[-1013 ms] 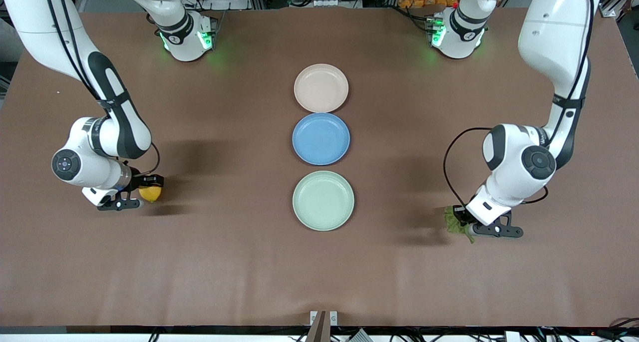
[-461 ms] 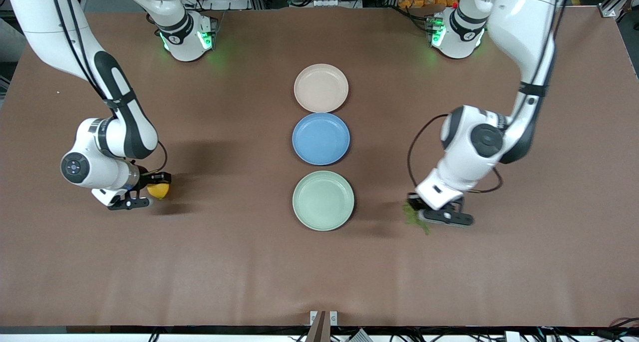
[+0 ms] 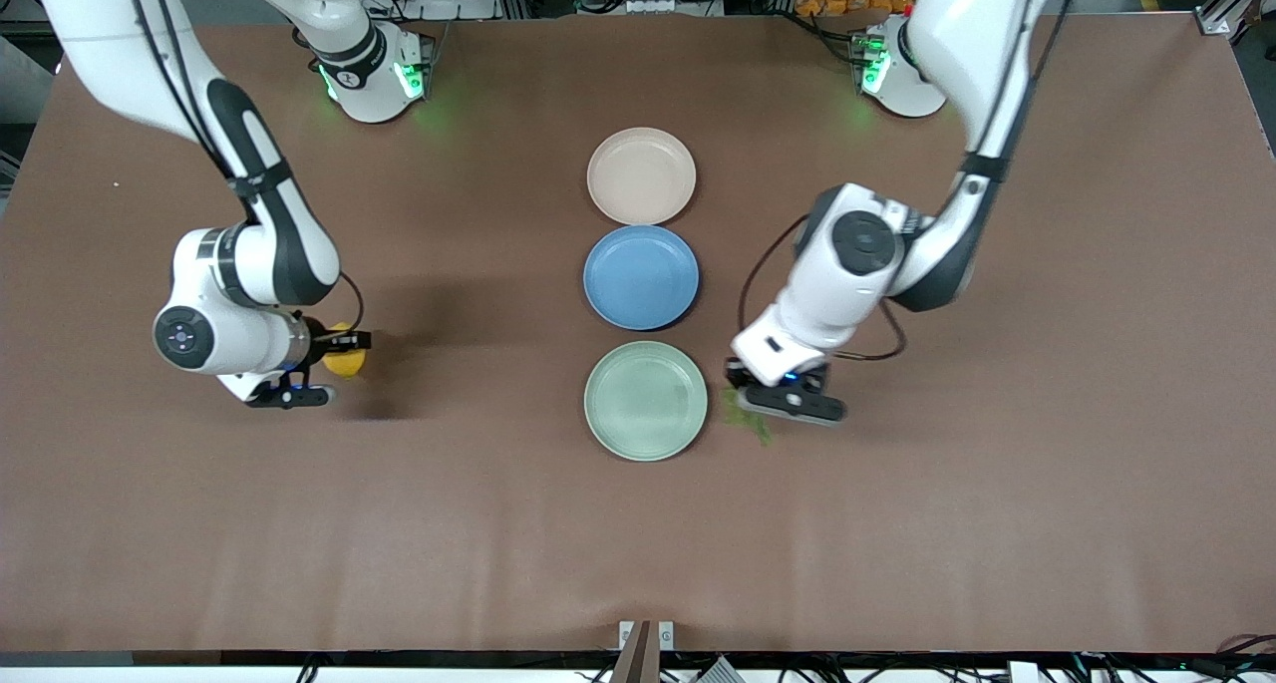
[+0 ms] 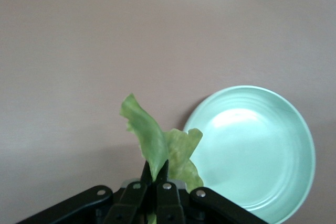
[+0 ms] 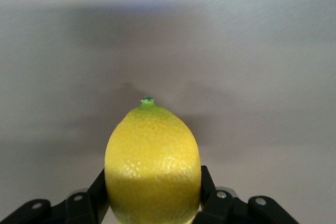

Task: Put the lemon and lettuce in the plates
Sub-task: 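Carry the lettuce to the green plate while the right gripper lifts the lemon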

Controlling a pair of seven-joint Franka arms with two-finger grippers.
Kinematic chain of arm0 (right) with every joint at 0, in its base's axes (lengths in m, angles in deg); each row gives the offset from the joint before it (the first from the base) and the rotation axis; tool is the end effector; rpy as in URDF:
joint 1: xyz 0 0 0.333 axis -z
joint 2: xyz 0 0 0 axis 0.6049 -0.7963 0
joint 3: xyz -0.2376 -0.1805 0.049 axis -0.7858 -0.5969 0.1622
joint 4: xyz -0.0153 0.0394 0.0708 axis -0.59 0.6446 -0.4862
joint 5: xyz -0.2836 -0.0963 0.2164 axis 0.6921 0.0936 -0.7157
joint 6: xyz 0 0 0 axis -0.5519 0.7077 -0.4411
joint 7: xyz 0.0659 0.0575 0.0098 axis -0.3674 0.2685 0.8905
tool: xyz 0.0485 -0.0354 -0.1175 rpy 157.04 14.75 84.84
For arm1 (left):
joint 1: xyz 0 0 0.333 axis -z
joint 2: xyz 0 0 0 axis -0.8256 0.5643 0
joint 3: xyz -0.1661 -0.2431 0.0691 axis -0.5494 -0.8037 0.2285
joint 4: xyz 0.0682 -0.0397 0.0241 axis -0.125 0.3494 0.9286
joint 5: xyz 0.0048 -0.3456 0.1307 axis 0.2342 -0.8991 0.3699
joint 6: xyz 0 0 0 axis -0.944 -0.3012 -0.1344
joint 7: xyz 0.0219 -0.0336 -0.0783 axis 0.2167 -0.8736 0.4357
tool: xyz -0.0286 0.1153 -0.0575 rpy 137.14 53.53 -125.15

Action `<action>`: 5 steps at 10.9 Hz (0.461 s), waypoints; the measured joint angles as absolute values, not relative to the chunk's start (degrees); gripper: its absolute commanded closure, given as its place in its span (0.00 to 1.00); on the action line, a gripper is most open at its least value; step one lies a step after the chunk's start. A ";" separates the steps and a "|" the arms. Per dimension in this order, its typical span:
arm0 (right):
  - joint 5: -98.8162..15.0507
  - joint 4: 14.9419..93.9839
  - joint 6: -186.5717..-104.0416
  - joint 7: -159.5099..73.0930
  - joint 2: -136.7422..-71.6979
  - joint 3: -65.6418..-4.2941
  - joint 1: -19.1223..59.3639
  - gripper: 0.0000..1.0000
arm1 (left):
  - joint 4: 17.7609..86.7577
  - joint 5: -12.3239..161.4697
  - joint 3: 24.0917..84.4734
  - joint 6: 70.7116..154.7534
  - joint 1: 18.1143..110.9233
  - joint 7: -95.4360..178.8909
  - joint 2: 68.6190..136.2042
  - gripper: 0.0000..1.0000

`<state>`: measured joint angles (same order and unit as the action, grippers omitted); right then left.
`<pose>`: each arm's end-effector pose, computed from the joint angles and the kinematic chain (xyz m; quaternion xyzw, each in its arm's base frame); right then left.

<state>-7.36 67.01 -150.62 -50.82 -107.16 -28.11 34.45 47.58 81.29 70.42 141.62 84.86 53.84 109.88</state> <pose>0.5553 0.0435 0.2035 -0.9886 -0.0001 0.1499 0.0130 0.5938 -0.3576 0.2864 0.9834 -0.0908 0.1310 0.0863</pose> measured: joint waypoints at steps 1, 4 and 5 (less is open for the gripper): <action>-8.16 66.98 -148.47 -54.66 -105.62 -27.41 33.01 1.00 | 46.60 81.29 70.42 144.36 86.71 55.10 112.28 1.00; -11.19 67.00 -144.16 -67.95 -101.63 -25.23 27.28 1.00 | 44.33 81.29 70.43 150.97 89.50 56.64 118.50 1.00; -12.99 67.01 -143.62 -73.03 -100.87 -25.02 24.57 1.00 | 43.63 81.29 70.45 152.10 90.58 58.42 119.77 1.00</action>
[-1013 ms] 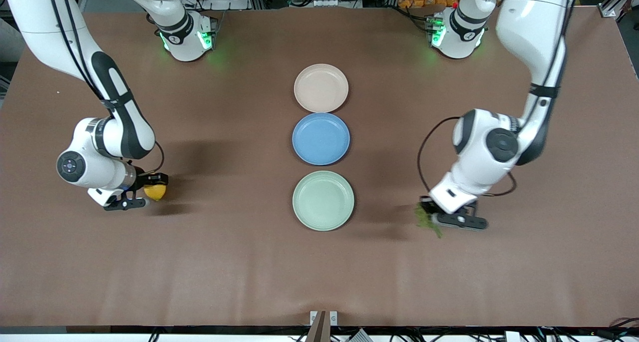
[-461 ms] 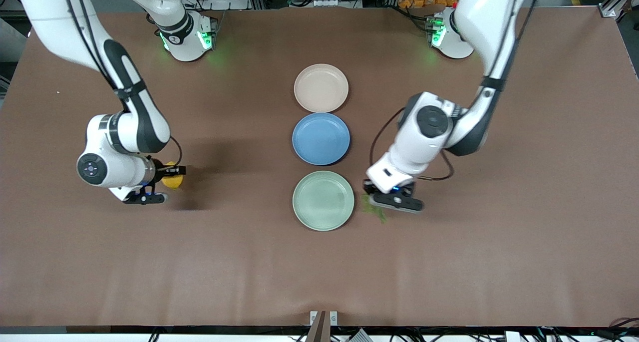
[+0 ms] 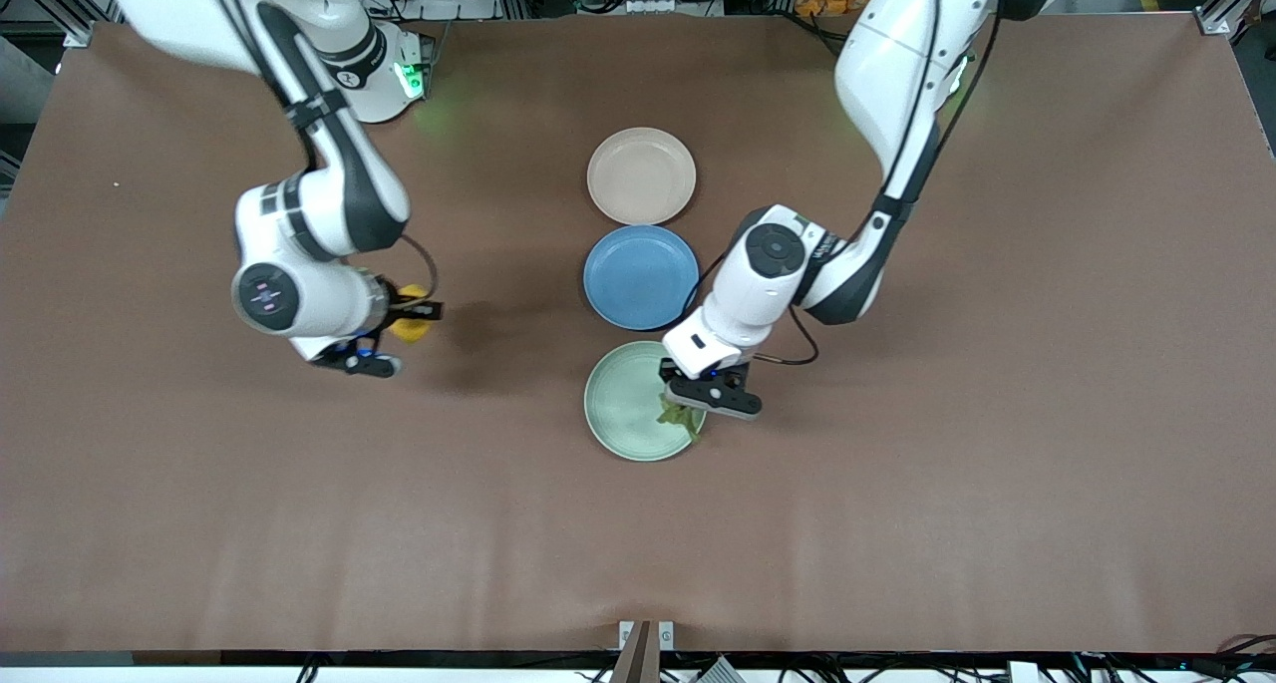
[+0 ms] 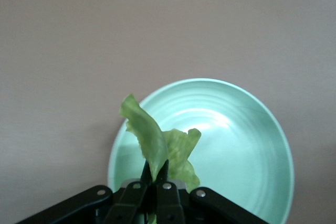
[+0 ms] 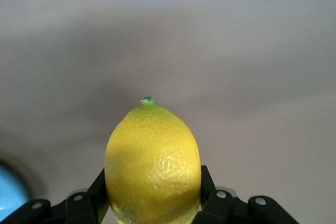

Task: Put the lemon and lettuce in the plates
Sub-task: 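Carry the lettuce to the green plate while the right gripper lifts the lemon, then release the lettuce on the green plate while the right gripper carries the lemon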

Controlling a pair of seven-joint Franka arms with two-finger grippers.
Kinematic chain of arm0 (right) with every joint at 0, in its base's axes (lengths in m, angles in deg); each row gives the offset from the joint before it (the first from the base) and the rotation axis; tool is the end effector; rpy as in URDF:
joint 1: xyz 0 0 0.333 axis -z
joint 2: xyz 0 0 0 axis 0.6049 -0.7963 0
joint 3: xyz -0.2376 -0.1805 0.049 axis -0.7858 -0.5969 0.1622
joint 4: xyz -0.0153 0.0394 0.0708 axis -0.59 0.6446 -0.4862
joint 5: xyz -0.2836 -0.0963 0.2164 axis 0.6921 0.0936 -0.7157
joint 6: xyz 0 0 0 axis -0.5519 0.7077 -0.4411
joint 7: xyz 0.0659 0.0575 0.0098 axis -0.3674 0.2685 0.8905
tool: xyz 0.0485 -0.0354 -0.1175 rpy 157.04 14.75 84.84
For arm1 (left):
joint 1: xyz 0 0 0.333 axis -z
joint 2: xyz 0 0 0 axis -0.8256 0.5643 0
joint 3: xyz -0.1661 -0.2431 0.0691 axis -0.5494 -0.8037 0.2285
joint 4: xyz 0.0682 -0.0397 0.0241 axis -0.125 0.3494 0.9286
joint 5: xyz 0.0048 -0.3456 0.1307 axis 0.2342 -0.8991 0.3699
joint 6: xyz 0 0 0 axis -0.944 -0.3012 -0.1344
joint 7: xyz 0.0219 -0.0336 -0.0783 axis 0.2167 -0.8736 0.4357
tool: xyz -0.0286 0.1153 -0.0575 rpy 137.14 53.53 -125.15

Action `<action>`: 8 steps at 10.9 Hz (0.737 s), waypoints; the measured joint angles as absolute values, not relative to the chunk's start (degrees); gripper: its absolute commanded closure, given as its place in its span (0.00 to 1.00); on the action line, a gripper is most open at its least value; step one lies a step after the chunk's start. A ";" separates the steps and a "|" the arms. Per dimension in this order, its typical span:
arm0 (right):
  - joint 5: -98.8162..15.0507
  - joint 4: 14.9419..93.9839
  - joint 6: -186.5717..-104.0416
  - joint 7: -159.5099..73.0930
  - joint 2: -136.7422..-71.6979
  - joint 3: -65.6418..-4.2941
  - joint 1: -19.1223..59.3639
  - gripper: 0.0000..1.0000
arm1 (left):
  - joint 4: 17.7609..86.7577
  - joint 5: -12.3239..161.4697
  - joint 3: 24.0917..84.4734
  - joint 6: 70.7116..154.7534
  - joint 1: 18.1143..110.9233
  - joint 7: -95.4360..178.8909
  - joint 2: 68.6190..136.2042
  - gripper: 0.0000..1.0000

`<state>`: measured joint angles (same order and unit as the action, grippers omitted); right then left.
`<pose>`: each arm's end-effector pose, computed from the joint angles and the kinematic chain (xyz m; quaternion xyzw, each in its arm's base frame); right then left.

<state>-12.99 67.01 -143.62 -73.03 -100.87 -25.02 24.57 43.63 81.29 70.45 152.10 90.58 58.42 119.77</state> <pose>0.5224 0.1730 0.2603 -0.9799 0.1035 0.1703 0.0127 0.5741 -0.4261 0.2194 0.9761 -0.0950 0.1567 0.1168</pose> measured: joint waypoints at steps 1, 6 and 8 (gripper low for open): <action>-14.72 67.02 -143.50 -77.92 -100.42 -24.91 21.57 1.00 | 42.95 81.29 70.49 152.71 91.72 60.16 120.60 1.00; -21.57 67.09 -145.38 -93.96 -99.87 -24.78 8.78 1.00 | 42.37 81.29 70.49 152.97 94.54 67.63 122.23 0.01; -24.12 67.53 -149.56 -100.32 -99.97 -24.75 2.80 1.00 | 42.12 81.29 70.50 154.34 94.71 69.30 123.52 0.00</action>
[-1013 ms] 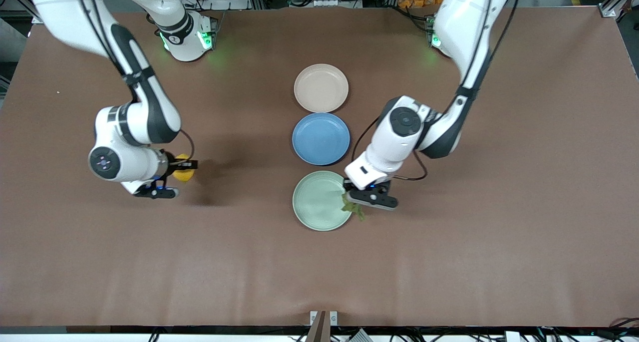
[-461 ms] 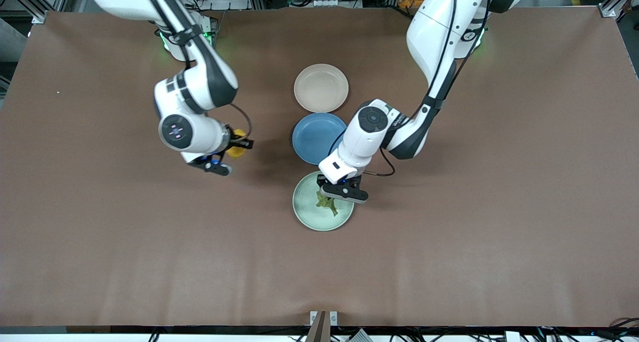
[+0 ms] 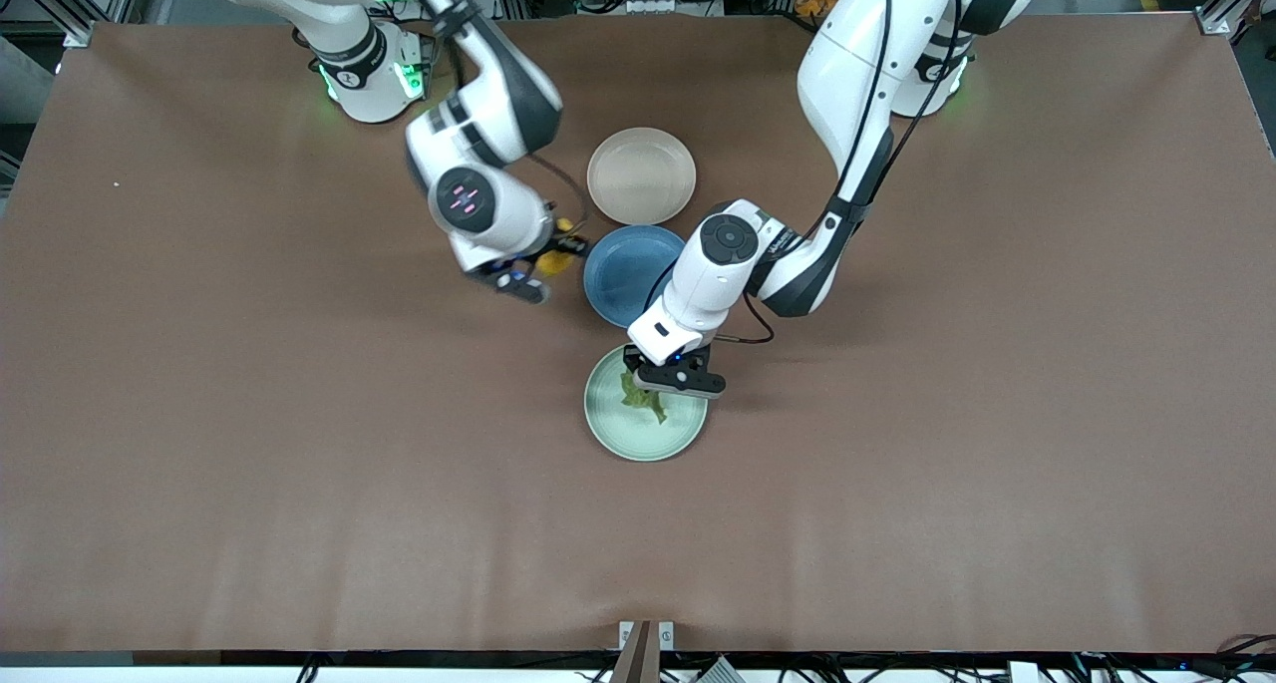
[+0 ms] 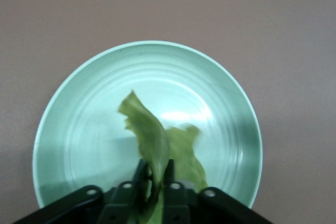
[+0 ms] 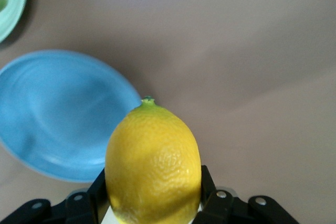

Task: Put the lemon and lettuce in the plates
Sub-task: 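Release the lettuce on the green plate while the right gripper carries the lemon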

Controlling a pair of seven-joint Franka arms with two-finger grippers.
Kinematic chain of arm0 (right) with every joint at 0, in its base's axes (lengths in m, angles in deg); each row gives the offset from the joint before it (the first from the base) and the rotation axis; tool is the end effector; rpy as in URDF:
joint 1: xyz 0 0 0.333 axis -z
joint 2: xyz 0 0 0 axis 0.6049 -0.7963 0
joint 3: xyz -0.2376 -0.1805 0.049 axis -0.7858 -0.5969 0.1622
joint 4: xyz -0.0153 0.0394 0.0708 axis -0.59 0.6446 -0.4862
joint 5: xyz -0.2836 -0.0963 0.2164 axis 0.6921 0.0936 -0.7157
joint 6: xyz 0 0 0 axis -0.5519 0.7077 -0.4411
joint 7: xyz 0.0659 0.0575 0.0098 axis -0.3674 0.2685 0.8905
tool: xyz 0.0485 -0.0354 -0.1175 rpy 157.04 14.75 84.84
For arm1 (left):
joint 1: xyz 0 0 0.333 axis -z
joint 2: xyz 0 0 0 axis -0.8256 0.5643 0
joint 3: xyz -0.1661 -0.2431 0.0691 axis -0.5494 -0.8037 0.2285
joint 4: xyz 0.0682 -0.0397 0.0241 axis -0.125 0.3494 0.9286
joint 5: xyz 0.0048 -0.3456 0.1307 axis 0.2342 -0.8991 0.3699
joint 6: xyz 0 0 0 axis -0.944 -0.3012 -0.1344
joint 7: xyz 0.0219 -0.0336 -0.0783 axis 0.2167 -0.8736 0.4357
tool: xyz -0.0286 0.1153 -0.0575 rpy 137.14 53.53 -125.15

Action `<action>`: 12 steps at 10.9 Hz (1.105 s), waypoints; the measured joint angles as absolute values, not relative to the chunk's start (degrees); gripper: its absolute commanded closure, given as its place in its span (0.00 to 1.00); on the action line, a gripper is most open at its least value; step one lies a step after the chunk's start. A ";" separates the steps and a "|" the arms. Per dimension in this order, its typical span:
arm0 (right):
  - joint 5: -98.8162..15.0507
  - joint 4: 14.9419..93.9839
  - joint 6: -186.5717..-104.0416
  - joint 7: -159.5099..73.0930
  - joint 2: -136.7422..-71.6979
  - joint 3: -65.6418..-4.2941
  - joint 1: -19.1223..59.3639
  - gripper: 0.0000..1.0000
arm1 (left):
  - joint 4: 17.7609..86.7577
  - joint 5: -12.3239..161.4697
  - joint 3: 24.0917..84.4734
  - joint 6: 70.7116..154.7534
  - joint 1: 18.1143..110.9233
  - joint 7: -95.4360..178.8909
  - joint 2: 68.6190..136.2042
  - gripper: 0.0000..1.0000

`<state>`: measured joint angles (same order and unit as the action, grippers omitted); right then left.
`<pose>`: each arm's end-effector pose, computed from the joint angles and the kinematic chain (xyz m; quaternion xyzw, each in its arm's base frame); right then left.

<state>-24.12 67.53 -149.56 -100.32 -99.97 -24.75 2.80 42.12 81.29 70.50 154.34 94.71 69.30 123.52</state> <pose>0.4245 0.3750 0.2737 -0.9618 0.2065 0.1764 0.0335 0.5444 -0.4673 0.1894 0.9801 -0.0358 0.1403 0.1359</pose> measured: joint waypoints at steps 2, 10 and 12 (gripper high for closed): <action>-24.62 68.00 -152.10 -106.27 -100.70 -24.75 -2.37 1.00 | 41.49 81.29 70.49 154.75 94.86 70.43 123.75 0.00; -25.02 69.63 -162.64 -113.00 -107.66 -24.82 -17.64 0.23 | 39.35 81.29 71.73 140.63 88.86 71.44 109.93 0.00; -25.02 69.59 -163.17 -113.03 -108.96 -24.90 -18.17 0.00 | 39.35 81.29 71.74 133.02 85.83 71.40 105.21 0.00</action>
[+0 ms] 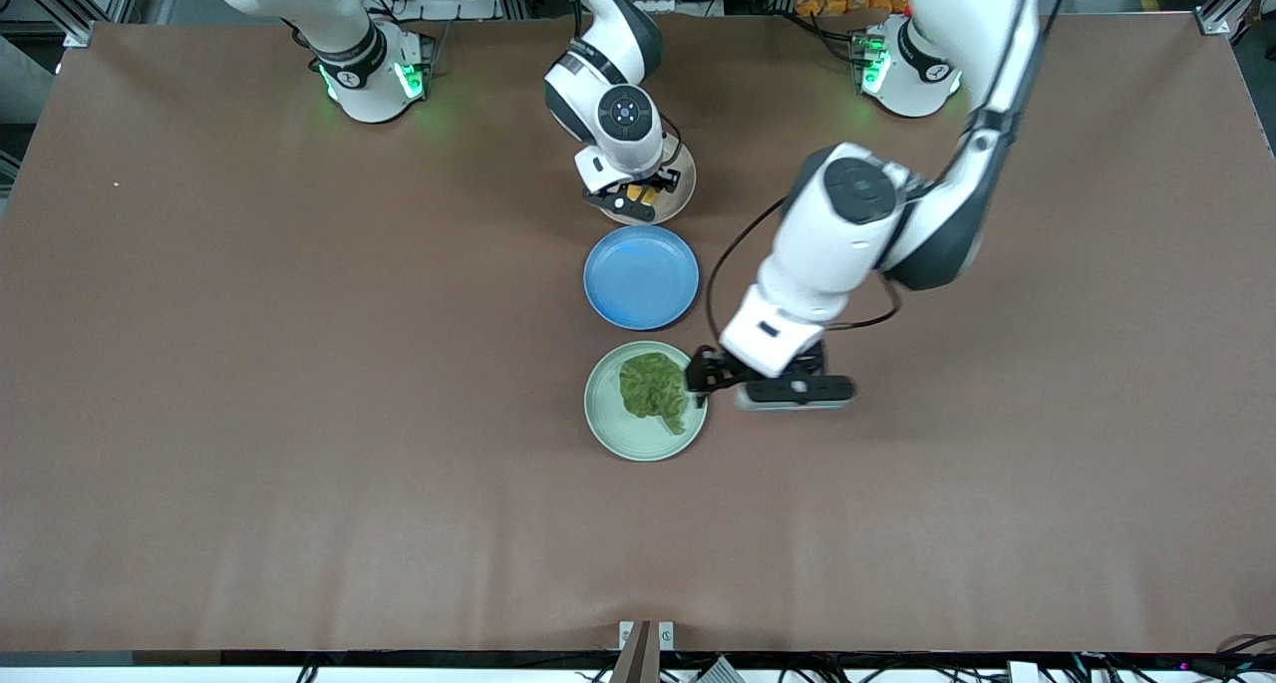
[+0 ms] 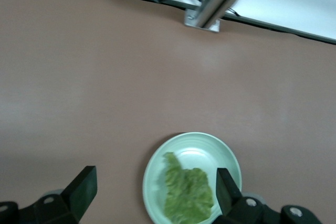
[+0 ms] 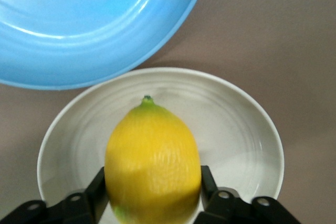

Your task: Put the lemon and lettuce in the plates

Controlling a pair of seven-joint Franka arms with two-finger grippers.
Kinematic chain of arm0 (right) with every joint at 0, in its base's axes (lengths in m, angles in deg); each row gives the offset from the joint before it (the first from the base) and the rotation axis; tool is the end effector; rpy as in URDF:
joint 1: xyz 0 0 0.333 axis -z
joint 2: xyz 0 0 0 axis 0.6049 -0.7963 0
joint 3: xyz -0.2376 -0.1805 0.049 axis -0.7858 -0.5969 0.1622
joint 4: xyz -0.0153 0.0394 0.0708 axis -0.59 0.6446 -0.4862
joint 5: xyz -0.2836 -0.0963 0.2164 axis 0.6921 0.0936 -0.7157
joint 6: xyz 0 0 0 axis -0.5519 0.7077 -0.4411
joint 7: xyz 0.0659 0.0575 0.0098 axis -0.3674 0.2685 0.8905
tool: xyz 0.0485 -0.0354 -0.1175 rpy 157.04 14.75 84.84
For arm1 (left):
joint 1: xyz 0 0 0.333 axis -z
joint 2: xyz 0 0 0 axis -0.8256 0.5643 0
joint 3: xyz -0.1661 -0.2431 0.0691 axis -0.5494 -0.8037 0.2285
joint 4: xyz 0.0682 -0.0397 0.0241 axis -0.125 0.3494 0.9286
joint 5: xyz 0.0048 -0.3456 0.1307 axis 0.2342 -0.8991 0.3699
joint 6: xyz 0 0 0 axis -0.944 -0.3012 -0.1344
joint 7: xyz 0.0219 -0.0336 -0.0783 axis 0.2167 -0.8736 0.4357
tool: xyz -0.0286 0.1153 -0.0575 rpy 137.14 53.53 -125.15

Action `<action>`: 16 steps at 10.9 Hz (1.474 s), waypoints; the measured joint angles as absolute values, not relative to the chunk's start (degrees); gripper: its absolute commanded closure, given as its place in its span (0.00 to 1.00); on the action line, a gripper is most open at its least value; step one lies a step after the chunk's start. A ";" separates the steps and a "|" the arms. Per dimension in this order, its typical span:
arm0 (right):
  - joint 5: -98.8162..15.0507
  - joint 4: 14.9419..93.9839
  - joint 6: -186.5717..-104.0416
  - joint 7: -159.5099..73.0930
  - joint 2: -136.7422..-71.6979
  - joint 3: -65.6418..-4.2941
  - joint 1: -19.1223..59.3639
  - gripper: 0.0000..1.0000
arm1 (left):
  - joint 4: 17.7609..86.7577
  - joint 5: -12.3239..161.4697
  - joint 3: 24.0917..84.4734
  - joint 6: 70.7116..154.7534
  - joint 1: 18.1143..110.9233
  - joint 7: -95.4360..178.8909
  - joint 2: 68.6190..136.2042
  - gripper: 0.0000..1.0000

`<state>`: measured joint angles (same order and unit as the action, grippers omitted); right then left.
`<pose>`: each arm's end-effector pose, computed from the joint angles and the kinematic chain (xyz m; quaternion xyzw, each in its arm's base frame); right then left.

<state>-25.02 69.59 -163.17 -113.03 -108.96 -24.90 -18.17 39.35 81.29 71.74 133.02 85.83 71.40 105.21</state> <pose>0.2742 0.5003 0.1849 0.9723 -0.1727 -0.1571 0.0060 0.6082 -0.3643 0.3929 0.9795 0.0573 0.1495 0.1220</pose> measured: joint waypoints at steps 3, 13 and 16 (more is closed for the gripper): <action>-25.02 69.25 -163.08 -113.17 -108.83 -25.40 -18.06 0.00 | 39.38 81.29 71.76 121.72 80.93 65.53 99.98 0.00; -12.49 68.01 -141.55 -95.40 -101.90 -33.15 -3.22 0.00 | 39.44 84.97 72.04 91.26 66.76 50.11 83.43 0.00; -12.44 70.68 -144.26 -85.16 -101.49 -33.22 4.74 0.00 | 39.51 85.00 72.12 86.69 63.78 48.76 80.09 0.00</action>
<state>-12.44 70.68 -144.26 -85.16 -101.49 -33.22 4.74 39.51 85.00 72.12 86.69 63.78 48.76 80.09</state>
